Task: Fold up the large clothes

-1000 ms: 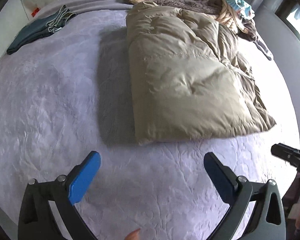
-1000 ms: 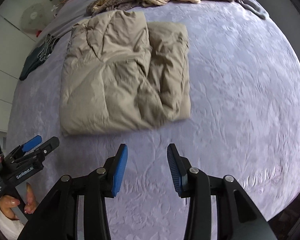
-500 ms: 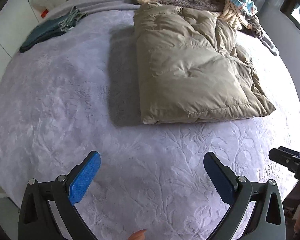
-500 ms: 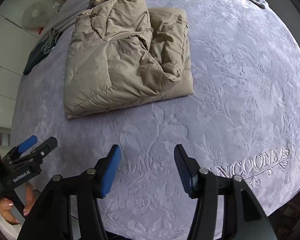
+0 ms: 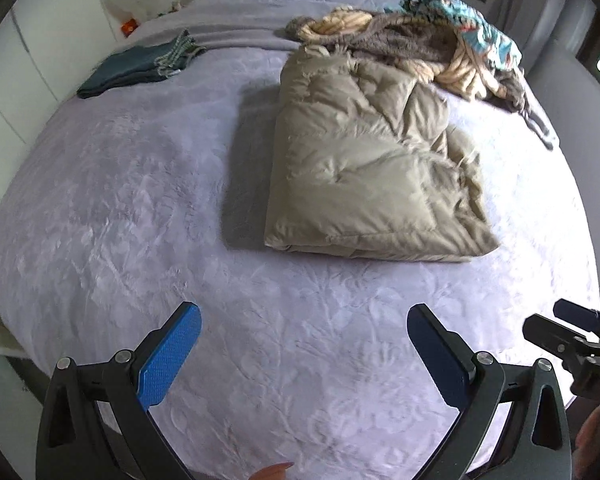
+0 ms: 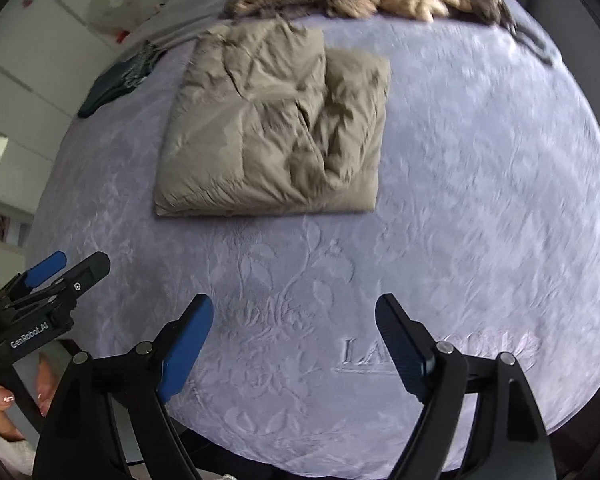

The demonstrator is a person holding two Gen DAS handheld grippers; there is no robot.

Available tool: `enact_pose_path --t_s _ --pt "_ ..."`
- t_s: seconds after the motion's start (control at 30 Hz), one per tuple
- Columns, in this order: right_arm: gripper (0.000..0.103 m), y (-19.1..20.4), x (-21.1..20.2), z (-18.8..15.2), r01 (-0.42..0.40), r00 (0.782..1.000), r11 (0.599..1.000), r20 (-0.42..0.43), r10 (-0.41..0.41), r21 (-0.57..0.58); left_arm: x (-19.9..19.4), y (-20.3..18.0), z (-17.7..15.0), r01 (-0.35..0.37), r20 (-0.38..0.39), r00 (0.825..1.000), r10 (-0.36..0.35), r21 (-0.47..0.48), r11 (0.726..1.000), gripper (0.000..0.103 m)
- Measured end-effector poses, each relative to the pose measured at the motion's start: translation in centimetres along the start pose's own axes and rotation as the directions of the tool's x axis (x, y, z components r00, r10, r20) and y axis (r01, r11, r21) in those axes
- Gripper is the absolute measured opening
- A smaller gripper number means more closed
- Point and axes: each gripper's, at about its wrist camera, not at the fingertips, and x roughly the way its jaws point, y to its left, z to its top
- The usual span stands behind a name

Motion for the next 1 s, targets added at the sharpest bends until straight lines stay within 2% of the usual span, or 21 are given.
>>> enact_pose_path --t_s 0.03,0.07,0.17,0.27,0.37,0.5,0.63,0.8,1.0 --pt "0.097 0.2 -0.8 0.2 0.003 1.0 1.0 0.025 -0.002 -0.017 -0.8 -0.2 0.0 -0.003 0.011 1.0 0.003 -0.008 1.0 0.103" --pt "0.103 0.3 -1.4 0.3 0.004 0.999 1.0 0.05 -0.003 -0.022 -1.5 -0.4 0.0 -0.008 0.02 1.0 0.008 -0.015 1.0 0.103" --pt "0.103 0.8 -3.4 0.8 0.017 0.989 0.999 0.15 -0.012 -0.03 -3.3 -0.6 0.5 -0.015 0.044 0.999 0.016 -0.02 1.0 0.103" --pt "0.103 1.6 -4.8 1.7 0.027 0.983 0.999 0.184 -0.02 -0.035 -5.1 -0.6 1.5 -0.028 0.092 0.995 0.028 0.0 1.0 0.103" --pt "0.103 2.2 -5.6 2.9 0.038 0.983 0.999 0.179 -0.035 -0.009 -6.6 0.1 2.8 -0.012 0.131 0.991 0.011 0.01 1.0 0.103" --pt "0.103 3.5 -7.6 3.8 0.036 0.965 0.999 0.261 -0.042 0.029 -8.1 1.5 4.7 -0.003 0.162 0.987 -0.003 0.035 0.999 0.103" --pt "0.103 5.4 -9.2 4.5 0.12 0.937 0.992 0.325 -0.124 0.034 -9.0 2.5 5.8 -0.025 0.183 0.983 0.013 0.064 0.998 0.103" --pt "0.103 6.5 -9.6 5.3 0.146 0.928 0.988 0.339 -0.155 0.051 -9.8 2.9 6.5 -0.032 0.196 0.981 0.016 0.082 0.996 0.103" --pt "0.103 6.7 -9.3 5.7 0.167 0.929 0.984 0.326 -0.176 0.056 -9.7 3.0 6.7 -0.052 0.198 0.979 0.038 0.067 0.996 0.103"
